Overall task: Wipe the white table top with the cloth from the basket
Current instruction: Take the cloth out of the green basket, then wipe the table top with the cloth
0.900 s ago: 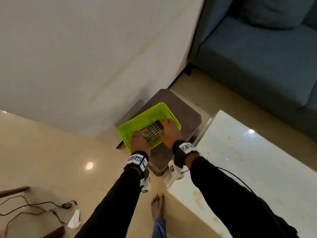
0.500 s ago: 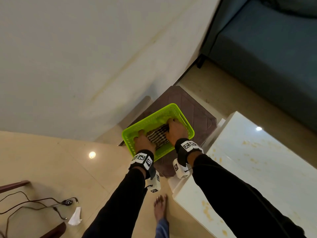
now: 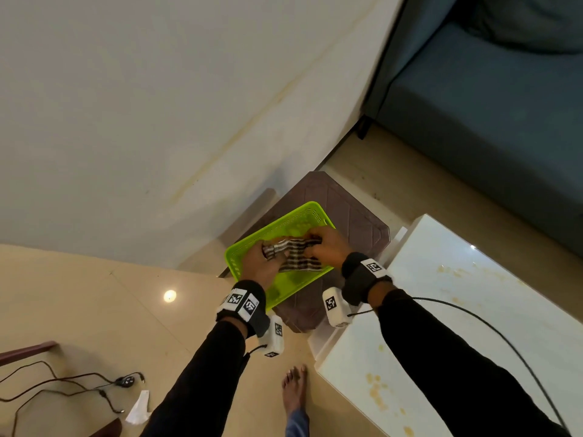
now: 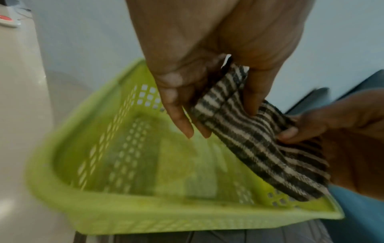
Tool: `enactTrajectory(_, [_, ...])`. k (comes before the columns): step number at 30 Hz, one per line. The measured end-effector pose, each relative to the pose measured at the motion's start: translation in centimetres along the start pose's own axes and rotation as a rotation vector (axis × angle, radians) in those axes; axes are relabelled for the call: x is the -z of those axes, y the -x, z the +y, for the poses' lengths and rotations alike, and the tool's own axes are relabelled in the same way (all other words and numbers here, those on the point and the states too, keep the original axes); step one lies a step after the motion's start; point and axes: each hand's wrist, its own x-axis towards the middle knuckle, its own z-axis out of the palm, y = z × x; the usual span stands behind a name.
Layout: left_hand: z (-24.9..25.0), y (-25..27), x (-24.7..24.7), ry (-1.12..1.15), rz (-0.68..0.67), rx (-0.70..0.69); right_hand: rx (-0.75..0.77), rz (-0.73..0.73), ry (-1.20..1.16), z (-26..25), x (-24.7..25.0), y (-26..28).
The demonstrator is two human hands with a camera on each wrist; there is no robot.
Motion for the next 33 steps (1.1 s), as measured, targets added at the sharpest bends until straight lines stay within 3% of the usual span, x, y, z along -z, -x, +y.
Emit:
enactTrajectory(2, [1.2,3.2,0.7,0.099,0.007,-0.124,0.119,0.008,-0.046,-0.1,1.0,3.9])
enactTrajectory(5, [1.2,8.6,0.4,0.136,-0.112,-0.258,0.262,0.081,-0.099,2.0,0.9,10.1])
enactTrajectory(8, [-1.1,13.2,-2.1,0.133,-0.221,-0.295,0.234,0.044,-0.344,6.4,-1.2,15.9])
enactTrajectory(11, [-4.6,16.4,-6.2,-0.031,-0.318,-0.275,0.188,0.038,-0.326,12.6,-4.7,20.9])
enactTrajectory(14, [-7.8,18.9,-10.5,-0.192,-0.375,-0.261,0.102,0.179,-0.207,18.7,-8.7,24.6])
enactTrajectory(17, [-10.0,20.6,-15.2,-0.126,-0.37,-0.186,0.039,0.375,-0.246,23.4,-12.2,27.1])
enactTrajectory(19, [-11.3,20.5,-17.5,-0.052,-0.341,-0.108,-0.018,0.489,-0.338,25.7,-13.3,26.8])
enactTrajectory(21, [-13.3,19.5,-19.7,-0.125,-0.286,-0.093,-0.103,0.569,-0.313,28.9,-14.1,25.1])
enactTrajectory(24, [-17.4,16.4,-21.5,-0.319,-0.231,-0.102,-0.307,0.605,0.062,33.7,-14.7,21.5])
enactTrajectory(26, [-20.6,14.3,-22.2,-0.431,-0.246,-0.101,-0.211,0.599,0.342,36.0,-15.3,19.3])
enactTrajectory(29, [-24.8,12.5,-22.3,-0.492,-0.333,-0.109,0.031,0.436,0.628,38.4,-16.1,17.0])
enactTrajectory(31, [-26.6,12.5,-22.1,-0.468,-0.379,-0.165,0.023,0.438,0.624,39.4,-15.2,15.7])
enactTrajectory(33, [-27.4,12.6,-21.8,-0.404,-0.38,-0.196,-0.05,0.531,0.552,39.6,-13.9,13.9])
